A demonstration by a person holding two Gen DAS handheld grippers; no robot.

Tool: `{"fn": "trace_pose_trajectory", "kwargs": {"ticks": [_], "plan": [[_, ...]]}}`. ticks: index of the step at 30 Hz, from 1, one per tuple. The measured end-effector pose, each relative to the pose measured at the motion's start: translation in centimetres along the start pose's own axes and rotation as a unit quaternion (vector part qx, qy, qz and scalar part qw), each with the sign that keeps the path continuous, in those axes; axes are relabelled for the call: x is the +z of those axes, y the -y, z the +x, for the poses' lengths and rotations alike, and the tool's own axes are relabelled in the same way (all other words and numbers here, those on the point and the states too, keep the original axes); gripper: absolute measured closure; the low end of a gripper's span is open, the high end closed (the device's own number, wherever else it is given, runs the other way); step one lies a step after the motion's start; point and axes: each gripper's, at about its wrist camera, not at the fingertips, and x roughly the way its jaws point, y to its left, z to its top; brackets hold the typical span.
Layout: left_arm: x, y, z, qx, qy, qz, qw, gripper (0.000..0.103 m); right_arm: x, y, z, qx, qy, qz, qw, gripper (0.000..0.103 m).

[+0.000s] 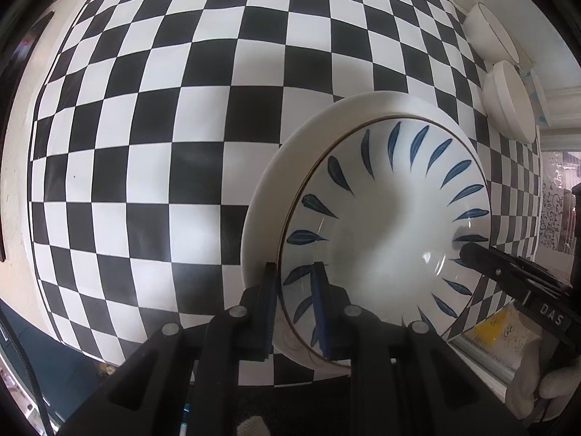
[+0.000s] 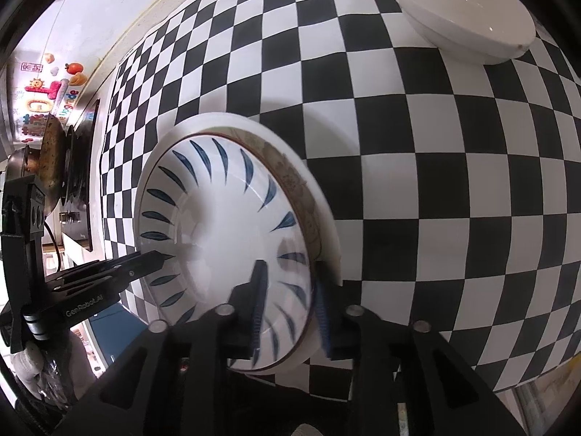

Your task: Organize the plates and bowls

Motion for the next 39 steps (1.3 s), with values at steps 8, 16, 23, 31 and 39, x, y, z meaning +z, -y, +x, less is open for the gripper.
{"fn": "trace_pose_trajectory", "kwargs": {"ticks": [8,16,23,31,39], "plan": [[-1.3,0.8,-2.0,0.009,0.031,0.005,0.9995,0.076,-0.6,-2.4,-2.3,-0.048,0.026,-0.029,0.998,0.049],[-3.0,1.9,-7.1,0.032,0.108,0.006,0.9936,0.013,-2.2,-4.9,-7.1,-0.094,0.082,-0.044,0.991,0.007],[-4.8,3.0,-12.5,0.049,0.164,0.016,0.9852,0.012,-5.1,-7.6,-13.4,-0.132,0.133,-0.066,0.98,0.003],[-8.3,5.4,-17.6,0.071,0.214,0.025,0.9739,0.012,-8.4,-9.9,-19.3,-0.143,0.171,-0.07,0.972,0.003],[-9.5,5.7,-19.1,0.053,0.189,0.019,0.9803,0.012,-10.4,-10.9,-23.5,-0.16,0.197,-0.071,0.965,0.003]]}}
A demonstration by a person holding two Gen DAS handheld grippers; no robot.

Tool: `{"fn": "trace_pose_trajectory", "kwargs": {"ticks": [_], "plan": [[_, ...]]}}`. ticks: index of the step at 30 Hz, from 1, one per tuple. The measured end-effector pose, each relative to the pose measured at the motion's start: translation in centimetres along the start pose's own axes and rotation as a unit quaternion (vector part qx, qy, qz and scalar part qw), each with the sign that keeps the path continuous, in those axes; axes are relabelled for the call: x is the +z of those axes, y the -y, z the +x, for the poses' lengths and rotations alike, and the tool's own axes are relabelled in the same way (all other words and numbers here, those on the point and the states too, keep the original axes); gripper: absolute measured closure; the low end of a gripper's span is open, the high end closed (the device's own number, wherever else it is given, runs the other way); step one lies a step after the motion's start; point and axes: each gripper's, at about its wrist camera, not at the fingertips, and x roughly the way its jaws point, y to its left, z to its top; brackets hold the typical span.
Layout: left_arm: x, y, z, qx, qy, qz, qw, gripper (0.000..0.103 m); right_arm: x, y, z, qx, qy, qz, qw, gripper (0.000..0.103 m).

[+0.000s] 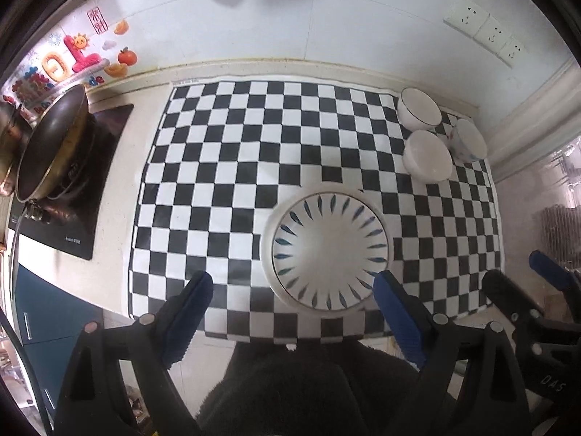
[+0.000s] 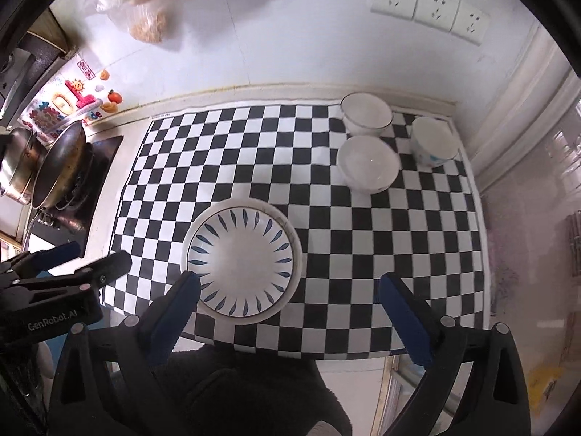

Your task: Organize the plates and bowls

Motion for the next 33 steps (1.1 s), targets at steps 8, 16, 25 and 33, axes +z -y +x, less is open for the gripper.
{"fn": "trace_pose_trajectory", "kwargs": {"ticks": [8,16,25,33], "plan": [[-0.6,0.8,-1.2,-0.009,0.003,0.025,0.9996,0.012,-0.2,-0.4,-0.2,0.003,-0.007,0.01,1.0,0.003],[2.2,0.5,-0.6,-0.024,0.056,0.044,0.9972,0.012,1.2,2.3,2.4,0.009,0.014,0.095,0.995,0.003],[9.8,1.3,5.3,-0.081,0.052,0.084,0.9919,0.014,4.0,8.7,8.8,0.003,0.022,0.186,0.982,0.003],[16.3,6.7,13.9,-0.121,-0.035,0.118,0.985,0.056,7.3,15.1,16.1,0.023,-0.008,0.213,0.977,0.008]]}}
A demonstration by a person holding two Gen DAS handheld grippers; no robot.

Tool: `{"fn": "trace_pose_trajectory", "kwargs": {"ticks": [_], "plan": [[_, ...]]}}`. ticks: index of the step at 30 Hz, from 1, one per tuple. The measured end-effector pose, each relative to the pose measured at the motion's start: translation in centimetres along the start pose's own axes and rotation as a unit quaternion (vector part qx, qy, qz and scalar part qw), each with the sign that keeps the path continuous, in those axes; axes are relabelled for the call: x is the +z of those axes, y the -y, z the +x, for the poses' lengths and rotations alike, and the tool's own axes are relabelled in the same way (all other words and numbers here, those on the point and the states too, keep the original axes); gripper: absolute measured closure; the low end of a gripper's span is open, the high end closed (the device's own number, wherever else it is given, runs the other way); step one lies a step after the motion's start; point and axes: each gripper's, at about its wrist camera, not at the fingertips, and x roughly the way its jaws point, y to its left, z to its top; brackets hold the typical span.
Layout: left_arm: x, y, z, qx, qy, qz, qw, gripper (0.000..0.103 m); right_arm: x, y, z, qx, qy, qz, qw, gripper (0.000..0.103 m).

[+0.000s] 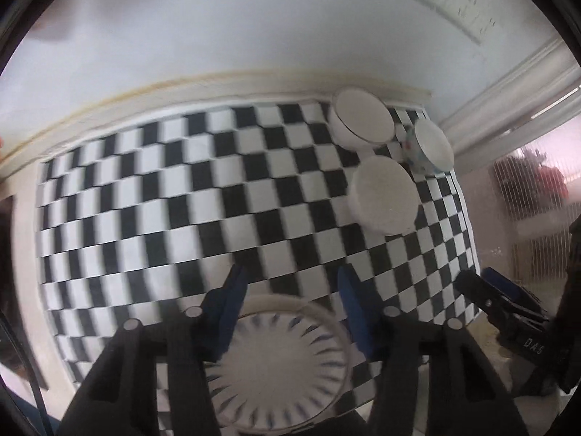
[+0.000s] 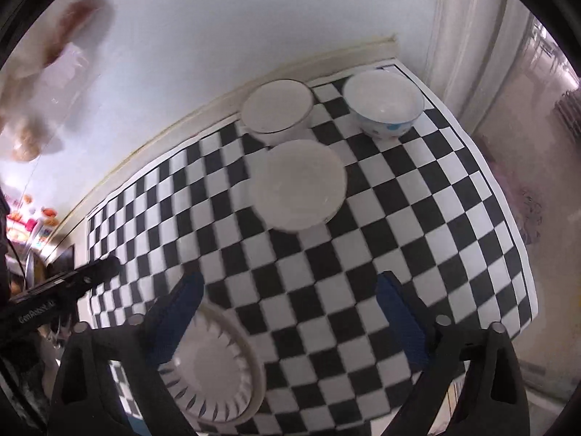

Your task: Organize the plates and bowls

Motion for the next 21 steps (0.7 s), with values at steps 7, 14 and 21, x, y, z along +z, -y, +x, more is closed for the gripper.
{"fn": "trace_pose_trajectory", "kwargs": {"ticks": [7,14,21], "plan": [[4.4,4.6,7.6,-0.011,-0.057,-0.009,0.9983,0.071,6.0,4.9,6.9,0.034,-0.049,0.021,0.998,0.018],[6.9,7.5,13.8,0.009,-0.083,-0.036,0.9958,0.086,9.3,7.0,13.8,0.055,-0.107,-0.01,0.993,0.058],[7.3,7.0,17.0,0.026,-0.1,-0.077,0.9916,0.092,10.3,8.0,17.6,0.088,-0.147,-0.021,0.985,0.09]]}}
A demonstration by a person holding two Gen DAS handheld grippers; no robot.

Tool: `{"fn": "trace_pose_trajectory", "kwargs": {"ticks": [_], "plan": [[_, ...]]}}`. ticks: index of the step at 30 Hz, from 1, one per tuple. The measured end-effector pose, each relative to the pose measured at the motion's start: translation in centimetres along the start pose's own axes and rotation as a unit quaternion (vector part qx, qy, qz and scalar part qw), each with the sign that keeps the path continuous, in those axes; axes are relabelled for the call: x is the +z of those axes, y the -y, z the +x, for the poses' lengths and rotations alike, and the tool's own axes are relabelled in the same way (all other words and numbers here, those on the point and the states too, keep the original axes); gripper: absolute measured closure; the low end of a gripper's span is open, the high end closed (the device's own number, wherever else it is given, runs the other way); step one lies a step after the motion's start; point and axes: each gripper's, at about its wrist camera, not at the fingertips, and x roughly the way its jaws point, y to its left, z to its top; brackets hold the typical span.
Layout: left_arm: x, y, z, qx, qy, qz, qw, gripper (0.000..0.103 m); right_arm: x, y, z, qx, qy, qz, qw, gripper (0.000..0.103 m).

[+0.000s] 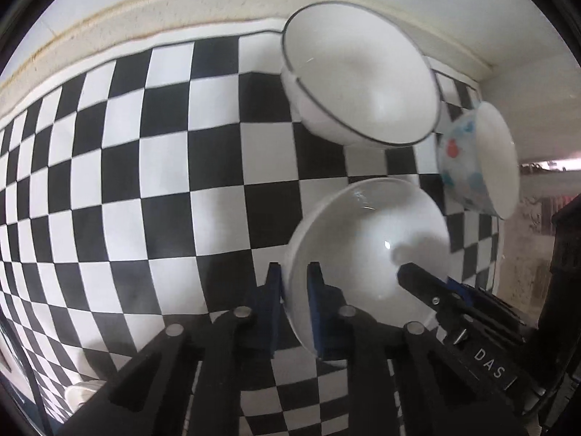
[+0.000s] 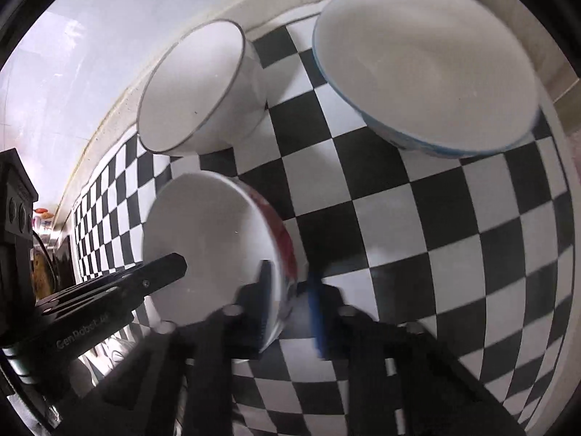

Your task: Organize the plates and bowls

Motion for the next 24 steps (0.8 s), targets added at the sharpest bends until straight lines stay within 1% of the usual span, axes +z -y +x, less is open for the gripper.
{"fn": "trace_pose_trajectory", "kwargs": {"ticks": [7,10,14,18,22,24], "plan": [[0.0,-0.6,0.4,-0.007,0.006,-0.02,0.9998,0.095,0.1,-0.5,0.3,-0.003,-0.006,-0.022,1.0,0.09],[-0.1,-0.3,0.1,-0.005,0.012,-0.015,0.9998,0.095,-0.2,-0.9,0.1,-0.006,0.0,-0.027,1.0,0.092],[-0.9,0.3,-1.3,-0.007,0.024,-0.006,0.9997,0.095,-1.4,-0.7,-1.6,-0.001,0.01,-0.028,1.0,0.092],[-3.0,1.0,-3.1,-0.018,0.032,-0.004,0.9993,0.095,-3.6,-0.9,-3.8,-0.001,0.015,-0.041,0.999,0.092],[-6.9,2.0,-4.6,-0.016,0.033,0.014,0.9992,0.095,-7.6,-0.7,-5.5,-0.01,0.01,-0.062,0.998,0.092],[-8.6,2.2,-4.7,-0.019,0.028,0.017,0.9993,0.095,-9.4,-0.6,-5.8,-0.013,0.005,-0.067,0.998,0.092]]}}
